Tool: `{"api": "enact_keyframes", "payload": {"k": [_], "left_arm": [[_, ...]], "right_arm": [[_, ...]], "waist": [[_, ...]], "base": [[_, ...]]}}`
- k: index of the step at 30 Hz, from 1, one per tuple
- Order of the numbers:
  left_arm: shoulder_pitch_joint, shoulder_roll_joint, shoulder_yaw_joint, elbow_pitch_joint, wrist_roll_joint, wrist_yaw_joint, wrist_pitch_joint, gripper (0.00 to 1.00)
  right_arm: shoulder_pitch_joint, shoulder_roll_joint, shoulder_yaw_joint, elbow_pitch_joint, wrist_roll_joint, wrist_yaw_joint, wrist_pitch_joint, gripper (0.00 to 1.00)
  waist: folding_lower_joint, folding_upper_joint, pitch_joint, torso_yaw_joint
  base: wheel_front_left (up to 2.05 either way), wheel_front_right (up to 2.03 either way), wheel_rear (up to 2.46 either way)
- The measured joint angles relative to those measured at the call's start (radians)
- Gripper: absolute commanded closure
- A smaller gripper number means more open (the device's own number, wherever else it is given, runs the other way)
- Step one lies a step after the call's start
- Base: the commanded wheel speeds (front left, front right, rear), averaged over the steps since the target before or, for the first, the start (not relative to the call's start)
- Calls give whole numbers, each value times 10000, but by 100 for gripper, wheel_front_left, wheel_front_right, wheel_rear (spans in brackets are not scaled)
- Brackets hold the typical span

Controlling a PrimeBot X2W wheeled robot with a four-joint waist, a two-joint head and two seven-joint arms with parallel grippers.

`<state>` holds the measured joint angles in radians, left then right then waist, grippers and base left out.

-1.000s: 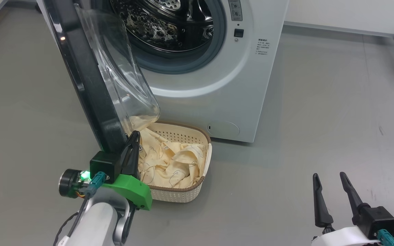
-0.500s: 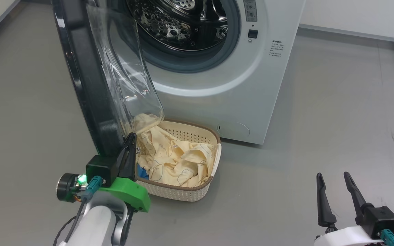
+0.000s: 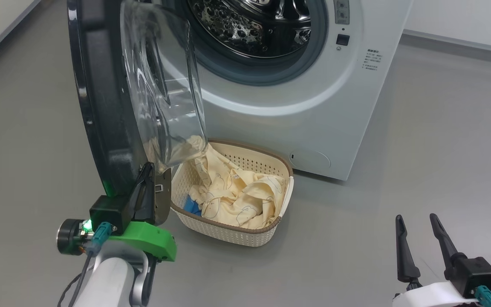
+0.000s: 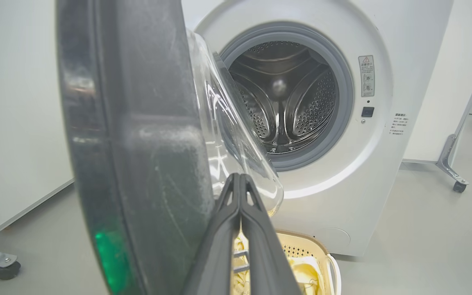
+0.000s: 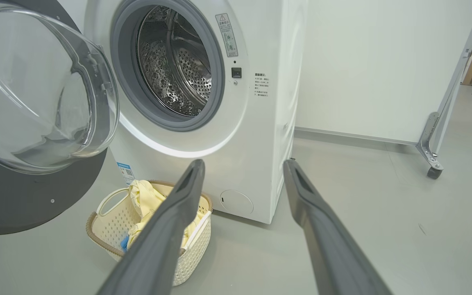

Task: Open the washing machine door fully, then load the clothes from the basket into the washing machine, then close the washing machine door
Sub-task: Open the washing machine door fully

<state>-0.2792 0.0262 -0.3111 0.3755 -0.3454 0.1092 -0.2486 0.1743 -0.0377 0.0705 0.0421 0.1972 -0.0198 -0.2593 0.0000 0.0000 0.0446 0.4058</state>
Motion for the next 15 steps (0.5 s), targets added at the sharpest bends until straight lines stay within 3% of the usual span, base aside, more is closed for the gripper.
{"api": "enact_keyframes", "payload": {"k": [15], "left_arm": [[341,230,1273,-368,38,4,-6,100]], "right_arm": [[-12,10,63,-19,-79,86,0,0]], "waist": [[0,0,160,532]], "base": [[0,0,0]]}}
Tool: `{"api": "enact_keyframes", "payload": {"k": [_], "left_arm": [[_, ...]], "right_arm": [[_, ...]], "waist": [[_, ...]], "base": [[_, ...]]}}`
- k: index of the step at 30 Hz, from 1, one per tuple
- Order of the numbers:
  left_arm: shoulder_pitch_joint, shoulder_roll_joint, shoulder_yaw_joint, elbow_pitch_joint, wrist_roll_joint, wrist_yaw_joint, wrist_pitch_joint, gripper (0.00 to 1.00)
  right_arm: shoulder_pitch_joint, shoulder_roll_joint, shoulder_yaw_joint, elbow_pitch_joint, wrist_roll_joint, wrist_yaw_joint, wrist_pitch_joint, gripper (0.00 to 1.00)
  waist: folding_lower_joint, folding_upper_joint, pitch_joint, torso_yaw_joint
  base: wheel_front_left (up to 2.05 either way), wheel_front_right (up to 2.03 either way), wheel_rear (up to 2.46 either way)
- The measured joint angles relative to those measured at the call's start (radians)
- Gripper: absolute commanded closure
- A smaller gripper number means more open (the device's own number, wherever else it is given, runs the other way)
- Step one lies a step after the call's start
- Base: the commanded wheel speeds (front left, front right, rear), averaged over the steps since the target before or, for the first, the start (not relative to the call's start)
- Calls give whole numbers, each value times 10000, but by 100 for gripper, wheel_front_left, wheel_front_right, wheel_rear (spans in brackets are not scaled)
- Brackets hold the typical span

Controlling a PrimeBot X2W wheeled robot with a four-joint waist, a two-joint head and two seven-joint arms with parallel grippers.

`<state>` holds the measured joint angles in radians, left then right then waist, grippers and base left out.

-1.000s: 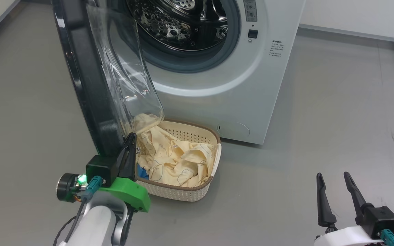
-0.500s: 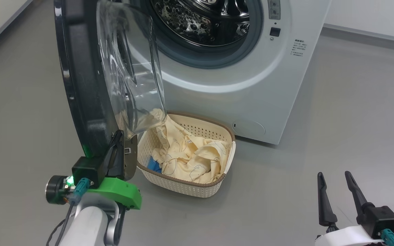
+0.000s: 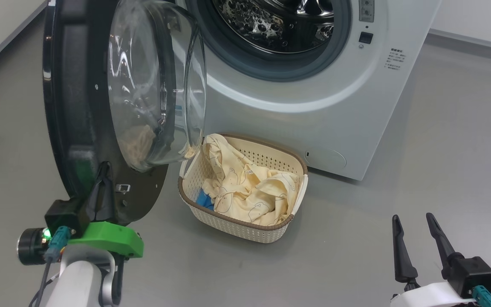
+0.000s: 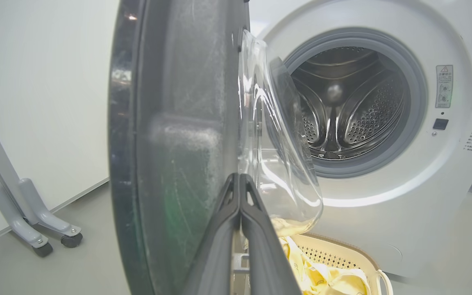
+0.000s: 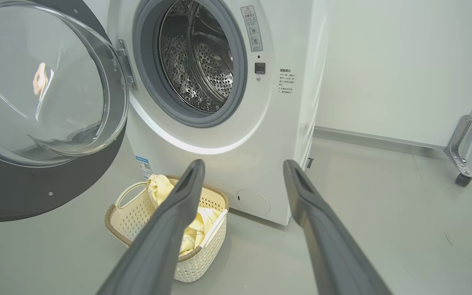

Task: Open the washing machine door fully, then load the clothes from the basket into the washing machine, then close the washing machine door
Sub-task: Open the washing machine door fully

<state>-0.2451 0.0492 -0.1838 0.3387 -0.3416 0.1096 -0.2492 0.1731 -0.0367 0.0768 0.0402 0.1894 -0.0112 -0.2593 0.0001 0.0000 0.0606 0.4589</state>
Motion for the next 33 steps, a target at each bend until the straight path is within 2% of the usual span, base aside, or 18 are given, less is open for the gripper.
{"api": "enact_keyframes", "payload": {"k": [13,33], "left_arm": [[157,447,1281,-165,86,40,0,100],[-76,1120,2163,272,-46,42,-31,100]], "right_arm": [[-6,0,54,4,0,4,0,0],[-235,-6,6,-6,-151,192,0,0]], "waist": [[-1,0,159,-56],[0,0,794,-202]], "base": [[0,0,0],[0,0,0]]}}
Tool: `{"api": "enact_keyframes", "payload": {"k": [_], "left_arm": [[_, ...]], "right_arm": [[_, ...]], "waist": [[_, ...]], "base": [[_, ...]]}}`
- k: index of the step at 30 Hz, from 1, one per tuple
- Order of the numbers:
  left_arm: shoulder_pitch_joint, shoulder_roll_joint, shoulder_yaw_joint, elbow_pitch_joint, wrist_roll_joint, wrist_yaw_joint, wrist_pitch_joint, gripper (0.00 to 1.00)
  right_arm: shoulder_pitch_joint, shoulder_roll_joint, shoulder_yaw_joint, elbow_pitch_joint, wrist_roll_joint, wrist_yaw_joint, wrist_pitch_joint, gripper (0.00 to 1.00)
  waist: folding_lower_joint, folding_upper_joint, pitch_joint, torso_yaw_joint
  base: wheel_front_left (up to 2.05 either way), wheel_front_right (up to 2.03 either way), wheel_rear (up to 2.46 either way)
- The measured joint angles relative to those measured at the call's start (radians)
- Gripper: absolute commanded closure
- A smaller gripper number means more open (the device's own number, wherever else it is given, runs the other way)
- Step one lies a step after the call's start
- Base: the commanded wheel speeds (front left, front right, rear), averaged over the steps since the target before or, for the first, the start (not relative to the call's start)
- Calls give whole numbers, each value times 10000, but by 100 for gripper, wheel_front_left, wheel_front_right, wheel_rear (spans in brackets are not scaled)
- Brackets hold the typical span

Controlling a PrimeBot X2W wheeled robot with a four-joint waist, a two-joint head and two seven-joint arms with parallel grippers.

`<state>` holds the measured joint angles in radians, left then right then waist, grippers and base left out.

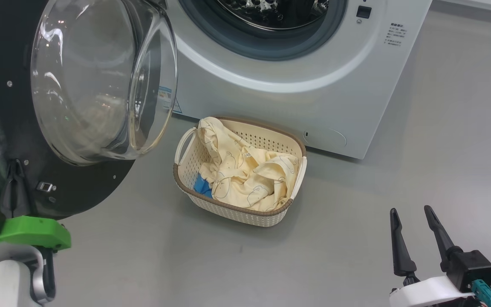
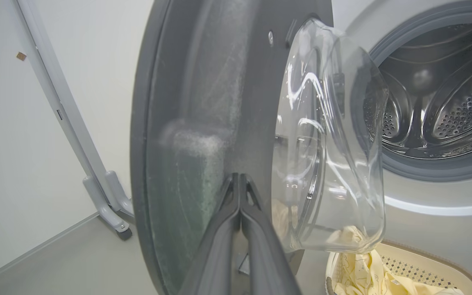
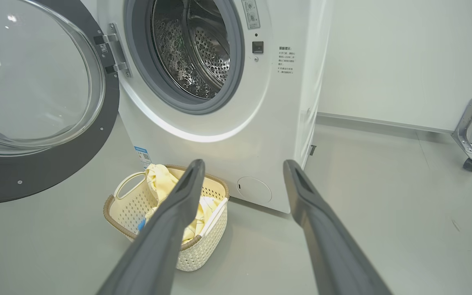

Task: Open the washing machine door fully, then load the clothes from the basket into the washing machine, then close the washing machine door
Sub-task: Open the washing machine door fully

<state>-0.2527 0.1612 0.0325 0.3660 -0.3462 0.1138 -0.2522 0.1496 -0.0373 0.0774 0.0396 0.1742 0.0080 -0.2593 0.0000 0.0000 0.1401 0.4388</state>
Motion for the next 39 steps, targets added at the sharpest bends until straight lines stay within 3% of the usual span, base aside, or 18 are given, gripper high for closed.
{"api": "enact_keyframes", "payload": {"k": [17,39], "left_arm": [[-1126,761,650,1051,-407,-2,150,100],[-2868,1388,1289,3026,-761,-58,681,100]], "right_arm": [[-289,-109,-86,-69,-180,178,0,0],[-1030,-719,-320,-389,-525,430,0,0]], "waist": [[0,0,620,-92],[0,0,2039,-514]], "base": [[0,0,0],[0,0,0]]}}
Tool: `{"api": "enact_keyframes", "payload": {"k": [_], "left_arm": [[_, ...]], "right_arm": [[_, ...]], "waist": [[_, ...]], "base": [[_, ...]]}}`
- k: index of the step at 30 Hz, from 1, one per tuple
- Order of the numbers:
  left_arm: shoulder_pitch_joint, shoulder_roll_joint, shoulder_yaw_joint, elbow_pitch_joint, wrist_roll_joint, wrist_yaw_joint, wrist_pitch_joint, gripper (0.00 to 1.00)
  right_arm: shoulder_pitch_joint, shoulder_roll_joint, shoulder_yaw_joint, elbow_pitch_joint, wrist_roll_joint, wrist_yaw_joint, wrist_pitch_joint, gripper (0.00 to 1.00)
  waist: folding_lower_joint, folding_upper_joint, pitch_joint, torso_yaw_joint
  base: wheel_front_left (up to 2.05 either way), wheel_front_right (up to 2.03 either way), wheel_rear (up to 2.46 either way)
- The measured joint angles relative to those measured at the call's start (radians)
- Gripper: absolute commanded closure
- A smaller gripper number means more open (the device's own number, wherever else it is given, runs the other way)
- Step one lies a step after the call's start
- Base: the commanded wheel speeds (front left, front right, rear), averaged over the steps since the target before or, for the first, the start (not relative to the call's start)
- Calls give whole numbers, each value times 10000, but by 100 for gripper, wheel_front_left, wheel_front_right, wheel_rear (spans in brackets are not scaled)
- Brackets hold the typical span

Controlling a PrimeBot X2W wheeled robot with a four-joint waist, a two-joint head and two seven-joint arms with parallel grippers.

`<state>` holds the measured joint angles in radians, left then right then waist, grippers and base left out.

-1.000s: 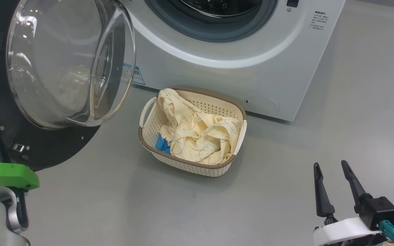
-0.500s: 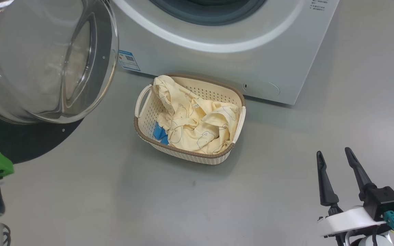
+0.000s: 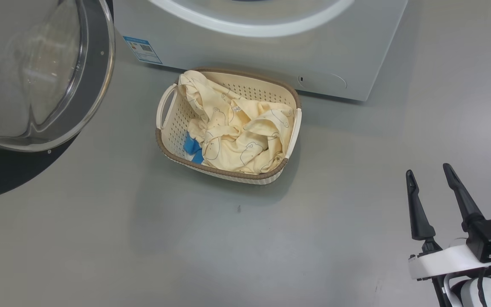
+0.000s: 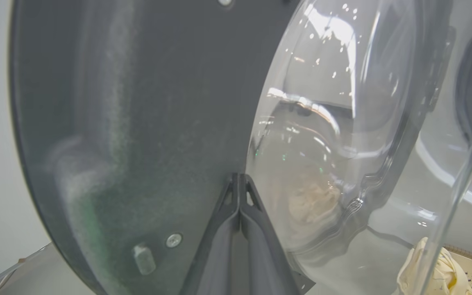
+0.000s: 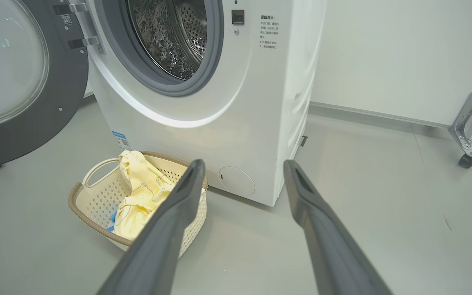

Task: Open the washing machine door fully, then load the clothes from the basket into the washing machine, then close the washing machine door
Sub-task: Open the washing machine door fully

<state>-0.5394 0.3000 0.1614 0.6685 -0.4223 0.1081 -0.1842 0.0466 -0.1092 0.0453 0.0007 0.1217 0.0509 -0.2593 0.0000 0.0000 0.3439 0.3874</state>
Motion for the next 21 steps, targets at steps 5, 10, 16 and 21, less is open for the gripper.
{"api": "enact_keyframes", "payload": {"k": [5,10,16,21], "left_arm": [[-303,6,209,397,-15,2,-17,100],[-460,113,320,867,8,12,-119,100],[-606,267,412,1239,73,12,-280,100],[-711,307,531,1459,130,13,-420,100]], "right_arm": [[-191,-167,-50,-111,-15,8,0,0],[-198,-203,-113,-96,-25,12,0,0],[-257,-203,-142,-52,-25,38,0,0],[-383,-198,-142,-8,-25,92,0,0]], "waist": [[0,0,332,-61],[0,0,512,-100],[0,0,476,-98],[0,0,404,-78]], "base": [[0,0,0],[0,0,0],[0,0,0],[0,0,0]]}}
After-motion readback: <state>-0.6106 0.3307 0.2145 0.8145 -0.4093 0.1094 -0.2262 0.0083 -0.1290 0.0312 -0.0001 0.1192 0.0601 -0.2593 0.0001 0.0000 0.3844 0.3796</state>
